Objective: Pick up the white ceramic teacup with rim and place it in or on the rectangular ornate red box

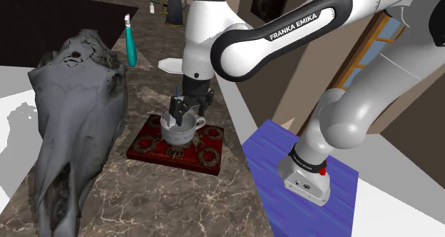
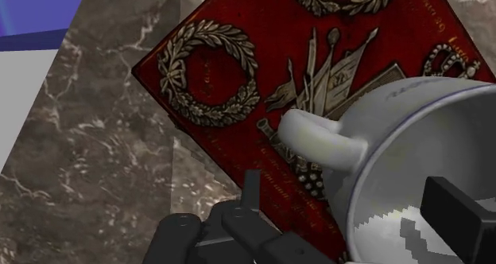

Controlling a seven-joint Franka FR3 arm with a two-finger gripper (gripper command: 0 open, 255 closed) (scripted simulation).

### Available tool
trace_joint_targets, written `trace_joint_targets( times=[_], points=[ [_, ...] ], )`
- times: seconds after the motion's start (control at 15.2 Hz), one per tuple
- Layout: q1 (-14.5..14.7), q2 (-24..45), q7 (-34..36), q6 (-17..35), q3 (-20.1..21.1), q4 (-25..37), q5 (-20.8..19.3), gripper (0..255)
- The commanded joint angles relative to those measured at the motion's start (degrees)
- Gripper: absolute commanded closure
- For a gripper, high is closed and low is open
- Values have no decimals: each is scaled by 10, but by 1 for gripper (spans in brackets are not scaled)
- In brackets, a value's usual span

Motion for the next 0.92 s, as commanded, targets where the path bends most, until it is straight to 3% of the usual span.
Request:
trace_joint_targets(
  times=[0.0,0.07,0.33,0.86],
  points=[
    [0,0,0,0,0,0,0,0],
    [0,0,0,0,0,0,0,0],
    [-1,-40,-5,-80,-11,40,3,0],
    [-1,-40,-5,-80,-11,40,3,0]
  ],
)
